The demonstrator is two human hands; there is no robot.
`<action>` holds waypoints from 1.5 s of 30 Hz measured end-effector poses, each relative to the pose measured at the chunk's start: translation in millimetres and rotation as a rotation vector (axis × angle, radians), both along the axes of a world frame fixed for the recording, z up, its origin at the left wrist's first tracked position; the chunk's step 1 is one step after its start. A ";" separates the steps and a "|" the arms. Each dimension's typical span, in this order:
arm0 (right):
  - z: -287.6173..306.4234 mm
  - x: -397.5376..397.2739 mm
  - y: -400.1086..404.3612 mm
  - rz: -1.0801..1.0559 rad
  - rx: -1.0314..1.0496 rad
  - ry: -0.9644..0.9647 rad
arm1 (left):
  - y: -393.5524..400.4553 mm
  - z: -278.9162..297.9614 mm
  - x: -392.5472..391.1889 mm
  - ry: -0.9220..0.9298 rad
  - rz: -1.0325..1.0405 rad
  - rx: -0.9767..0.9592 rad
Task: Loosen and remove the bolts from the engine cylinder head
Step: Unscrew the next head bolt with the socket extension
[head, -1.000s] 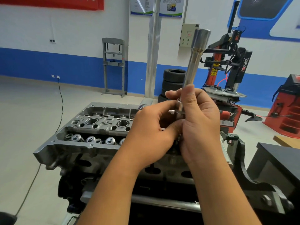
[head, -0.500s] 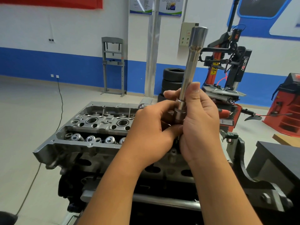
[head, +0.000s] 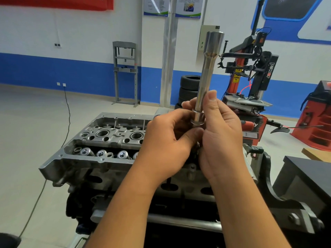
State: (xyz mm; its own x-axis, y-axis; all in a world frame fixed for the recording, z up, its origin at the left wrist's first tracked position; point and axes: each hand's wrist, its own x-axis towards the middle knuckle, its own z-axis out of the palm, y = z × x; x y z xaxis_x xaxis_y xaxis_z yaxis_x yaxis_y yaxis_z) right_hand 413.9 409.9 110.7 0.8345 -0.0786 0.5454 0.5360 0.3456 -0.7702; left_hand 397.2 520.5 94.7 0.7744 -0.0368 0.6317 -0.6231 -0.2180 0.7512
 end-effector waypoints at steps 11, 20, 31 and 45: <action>0.2 -1.3 -1.3 0.031 0.006 0.018 | 2.8 -0.1 -0.4 0.022 -0.014 -0.015; -0.8 -0.5 -0.1 -0.027 -0.043 -0.020 | 4.2 0.9 -1.0 0.017 -0.113 0.028; -0.8 -1.1 -1.5 -0.016 -0.020 -0.023 | 3.2 0.7 -0.3 0.026 -0.085 0.015; 0.9 -3.0 0.0 -0.026 -0.024 -0.017 | 2.8 0.5 -1.1 -0.013 -0.114 0.030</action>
State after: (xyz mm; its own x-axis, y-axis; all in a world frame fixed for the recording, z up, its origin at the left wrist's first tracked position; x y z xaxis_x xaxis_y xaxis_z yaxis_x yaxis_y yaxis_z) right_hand 410.9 409.9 111.7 0.8227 -0.0872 0.5618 0.5580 0.3131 -0.7685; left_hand 396.1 523.3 95.2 0.7556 -0.1429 0.6392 -0.6550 -0.1673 0.7369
